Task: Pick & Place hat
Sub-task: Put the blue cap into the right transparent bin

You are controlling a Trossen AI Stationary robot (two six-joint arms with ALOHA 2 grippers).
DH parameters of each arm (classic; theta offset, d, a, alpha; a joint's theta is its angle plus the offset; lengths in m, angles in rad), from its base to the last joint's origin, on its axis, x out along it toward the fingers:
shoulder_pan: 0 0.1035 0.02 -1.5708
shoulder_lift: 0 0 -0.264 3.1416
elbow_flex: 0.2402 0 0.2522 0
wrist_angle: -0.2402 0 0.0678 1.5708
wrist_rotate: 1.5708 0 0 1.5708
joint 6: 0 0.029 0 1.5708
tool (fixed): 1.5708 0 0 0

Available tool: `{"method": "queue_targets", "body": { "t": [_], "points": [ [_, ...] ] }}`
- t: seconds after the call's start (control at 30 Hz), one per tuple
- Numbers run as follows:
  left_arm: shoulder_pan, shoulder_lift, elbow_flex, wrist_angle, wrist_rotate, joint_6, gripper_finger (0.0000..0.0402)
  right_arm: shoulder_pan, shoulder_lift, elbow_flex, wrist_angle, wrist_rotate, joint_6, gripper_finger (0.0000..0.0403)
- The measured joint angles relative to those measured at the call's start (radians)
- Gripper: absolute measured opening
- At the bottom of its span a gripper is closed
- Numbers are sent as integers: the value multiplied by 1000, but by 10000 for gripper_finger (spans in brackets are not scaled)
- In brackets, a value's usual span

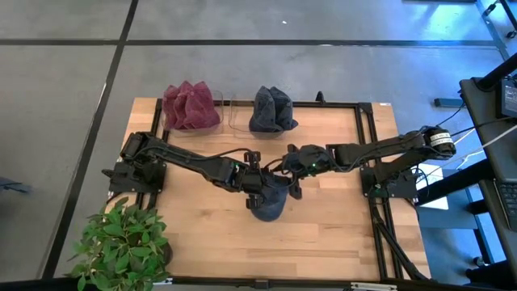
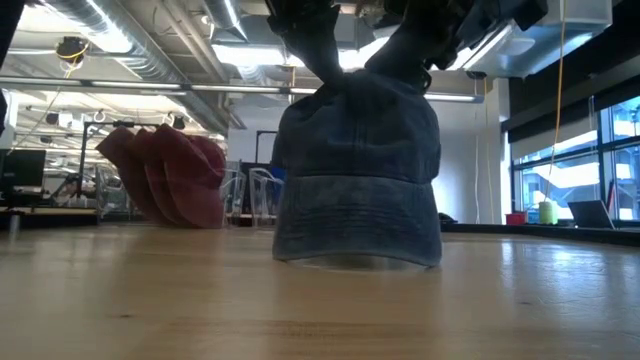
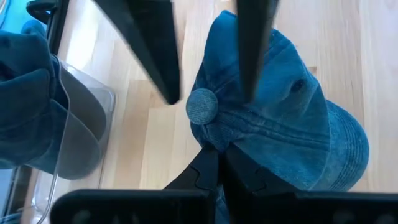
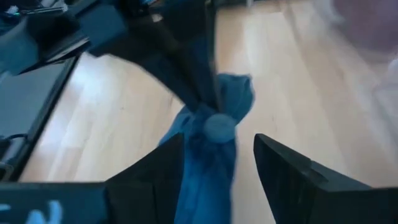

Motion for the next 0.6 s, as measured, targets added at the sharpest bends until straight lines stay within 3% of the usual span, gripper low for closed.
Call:
{"method": "queue_targets", "body": {
  "t": [0.23, 0.53, 0.6],
  "points": [
    [1, 0, 0, -1, -19, 10, 5, -1, 0, 0, -30, -47, 72, 174],
    [-2, -9, 0, 3, -50, 9, 7, -2, 0, 0, -26, -103, 76, 24],
    [-2, -9, 0, 3, -55, -1, 10, -2, 0, 0, -26, -114, 78, 12]
  ]
}}
